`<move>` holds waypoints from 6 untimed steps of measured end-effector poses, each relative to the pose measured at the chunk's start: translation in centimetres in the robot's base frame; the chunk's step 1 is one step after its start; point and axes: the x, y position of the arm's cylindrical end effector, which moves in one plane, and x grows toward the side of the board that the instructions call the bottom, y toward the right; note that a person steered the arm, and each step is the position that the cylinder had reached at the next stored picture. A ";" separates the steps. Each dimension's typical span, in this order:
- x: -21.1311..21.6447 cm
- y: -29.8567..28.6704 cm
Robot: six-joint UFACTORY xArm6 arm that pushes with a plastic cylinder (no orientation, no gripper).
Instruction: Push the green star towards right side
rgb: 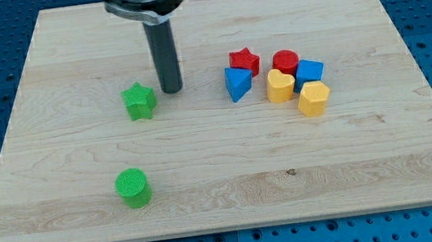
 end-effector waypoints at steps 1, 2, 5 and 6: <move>0.0 -4.5; 0.0 -6.9; 3.4 -8.1; 3.6 -5.5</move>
